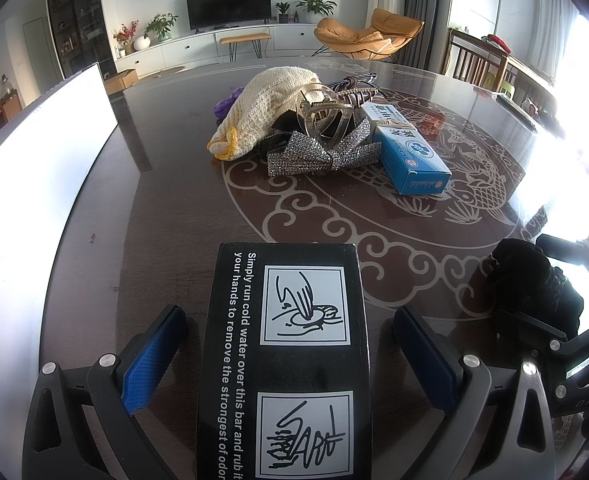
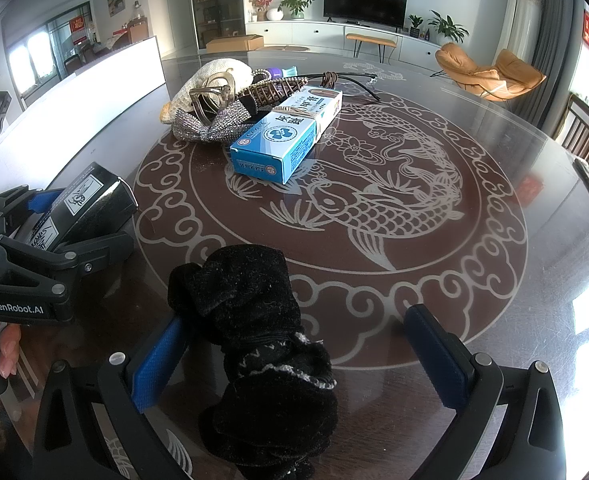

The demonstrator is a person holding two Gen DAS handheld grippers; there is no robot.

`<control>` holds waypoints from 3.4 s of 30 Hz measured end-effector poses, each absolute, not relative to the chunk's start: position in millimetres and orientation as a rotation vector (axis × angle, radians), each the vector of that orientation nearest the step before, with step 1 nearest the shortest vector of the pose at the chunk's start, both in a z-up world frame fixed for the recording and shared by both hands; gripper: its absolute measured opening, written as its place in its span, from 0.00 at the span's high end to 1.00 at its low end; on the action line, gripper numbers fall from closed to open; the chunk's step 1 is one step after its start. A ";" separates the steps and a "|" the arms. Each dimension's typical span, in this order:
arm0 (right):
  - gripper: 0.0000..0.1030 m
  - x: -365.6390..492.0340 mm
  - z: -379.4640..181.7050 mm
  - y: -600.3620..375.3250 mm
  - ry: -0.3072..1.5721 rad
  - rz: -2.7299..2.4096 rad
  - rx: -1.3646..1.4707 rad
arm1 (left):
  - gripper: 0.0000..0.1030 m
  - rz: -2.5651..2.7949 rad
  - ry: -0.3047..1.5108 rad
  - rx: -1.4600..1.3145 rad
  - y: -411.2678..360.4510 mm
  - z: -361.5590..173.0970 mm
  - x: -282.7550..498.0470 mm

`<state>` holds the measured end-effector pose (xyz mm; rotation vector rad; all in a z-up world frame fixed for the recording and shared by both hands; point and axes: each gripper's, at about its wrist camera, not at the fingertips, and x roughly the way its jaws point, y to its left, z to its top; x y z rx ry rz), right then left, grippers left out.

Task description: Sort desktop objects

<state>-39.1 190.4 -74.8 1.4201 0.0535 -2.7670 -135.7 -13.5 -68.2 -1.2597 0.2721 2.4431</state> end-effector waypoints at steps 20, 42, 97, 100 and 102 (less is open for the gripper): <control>0.00 -38.3 -74.7 189.7 0.054 -2.767 1.419 | 0.00 2.443 0.272 -1.259 -13.4 -68.3 -135.7; 0.00 -37.9 -74.6 189.0 0.053 -2.767 1.419 | 0.00 2.443 0.272 -1.259 -13.2 -68.4 -135.7; 0.00 -38.7 -75.1 189.6 0.052 -2.768 1.418 | 0.44 2.400 0.104 -1.051 -111.3 33.8 -23.3; 0.00 -38.4 -75.0 189.0 0.052 -2.768 1.418 | 0.44 2.423 0.057 -1.046 -128.9 36.9 -9.9; 0.00 -38.2 -74.9 188.5 0.038 -2.781 1.425 | 0.44 2.429 0.023 -1.045 -136.3 37.7 -2.7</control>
